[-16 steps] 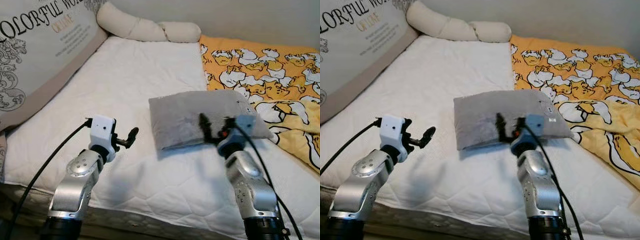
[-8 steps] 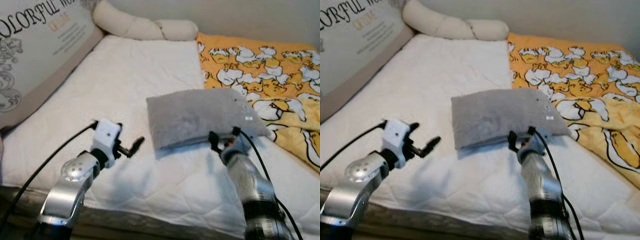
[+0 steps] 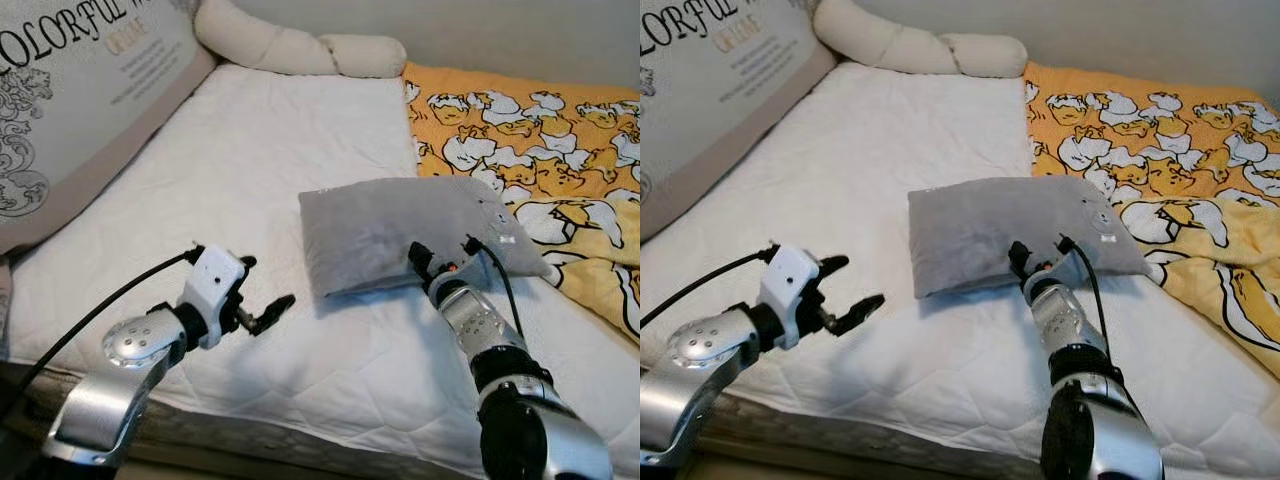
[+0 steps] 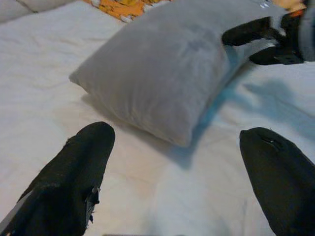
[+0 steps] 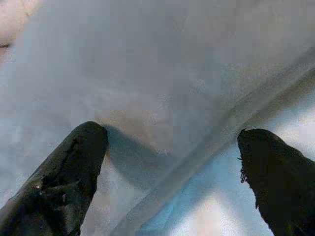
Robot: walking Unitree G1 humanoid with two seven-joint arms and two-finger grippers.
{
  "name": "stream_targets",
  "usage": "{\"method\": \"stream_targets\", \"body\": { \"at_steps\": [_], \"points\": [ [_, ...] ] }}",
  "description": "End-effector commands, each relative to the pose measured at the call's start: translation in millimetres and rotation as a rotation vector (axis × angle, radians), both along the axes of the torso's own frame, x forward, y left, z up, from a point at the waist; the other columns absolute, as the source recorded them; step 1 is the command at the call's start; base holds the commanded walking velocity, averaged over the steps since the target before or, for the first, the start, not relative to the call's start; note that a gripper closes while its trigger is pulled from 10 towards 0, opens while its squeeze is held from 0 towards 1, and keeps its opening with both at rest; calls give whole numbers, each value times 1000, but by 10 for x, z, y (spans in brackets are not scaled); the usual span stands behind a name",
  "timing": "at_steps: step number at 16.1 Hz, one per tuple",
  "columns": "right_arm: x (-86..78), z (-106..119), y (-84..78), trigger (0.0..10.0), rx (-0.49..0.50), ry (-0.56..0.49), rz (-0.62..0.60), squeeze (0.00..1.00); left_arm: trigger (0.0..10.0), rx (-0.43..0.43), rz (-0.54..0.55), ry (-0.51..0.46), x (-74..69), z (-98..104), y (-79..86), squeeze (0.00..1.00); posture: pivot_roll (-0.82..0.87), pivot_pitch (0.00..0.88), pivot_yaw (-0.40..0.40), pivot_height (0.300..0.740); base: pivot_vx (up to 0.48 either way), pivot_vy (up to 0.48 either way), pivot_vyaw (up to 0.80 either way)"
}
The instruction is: Clean up the room
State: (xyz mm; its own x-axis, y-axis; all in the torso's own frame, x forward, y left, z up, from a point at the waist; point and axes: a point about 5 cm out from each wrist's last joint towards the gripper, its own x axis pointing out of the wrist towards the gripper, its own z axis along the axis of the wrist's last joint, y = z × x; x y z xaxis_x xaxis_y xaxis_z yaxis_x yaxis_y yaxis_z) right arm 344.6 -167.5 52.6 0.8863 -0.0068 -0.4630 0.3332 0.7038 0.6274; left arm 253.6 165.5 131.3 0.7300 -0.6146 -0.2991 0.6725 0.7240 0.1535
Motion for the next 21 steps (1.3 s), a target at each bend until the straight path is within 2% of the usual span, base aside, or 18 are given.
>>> {"method": "stream_targets", "body": {
  "at_steps": [1,3,4,5,6,7,8,9,10,11,14,16,21],
  "points": [
    [67,51,-12,10000,58,-3,-56,1000,10000,5,-70,-7,-55,89,-51,0,61,43,-61,740,0,0,0],
    [91,74,-10,10000,93,-7,-79,1000,10000,7,-92,-10,-73,132,-72,0,84,65,-79,740,0,0,0],
    [142,127,10,10000,171,-8,-131,1000,10000,20,-113,-24,-101,231,-93,0,132,103,-96,740,0,0,0],
    [158,145,14,10000,190,-10,-147,1000,10000,24,-115,-27,-108,256,-91,0,132,103,-96,740,0,0,0],
    [206,214,11,10000,251,-29,-194,1000,10000,35,-121,-26,-156,304,-83,0,166,149,-95,740,0,0,0],
    [225,242,13,10000,269,-36,-200,714,10000,39,-126,-23,-183,320,-84,0,170,153,-94,740,0,0,0],
    [239,265,-1,10000,271,-32,-211,0,10000,44,-140,-16,-227,342,-96,0,195,165,-94,740,0,0,0],
    [246,275,-11,10000,267,-28,-215,0,10000,47,-149,-11,-254,354,-105,0,195,165,-94,740,0,0,0],
    [269,317,-58,3255,233,-34,-235,0,10000,57,-168,1,-344,381,-134,0,226,182,-85,740,0,0,0],
    [277,333,-70,0,209,-38,-230,0,10000,62,-174,8,-378,389,-142,0,234,189,-82,740,0,0,0],
    [313,410,-146,0,226,-63,-277,0,10000,85,-183,39,-476,415,-135,0,250,198,-81,740,0,0,0],
    [323,431,-168,0,235,-61,-294,0,10000,92,-178,42,-476,436,-128,0,252,195,-89,740,0,0,0],
    [326,419,-88,0,236,-57,-275,0,10000,90,-153,49,-494,428,-142,0,243,177,-92,740,0,0,0]
  ]
}}
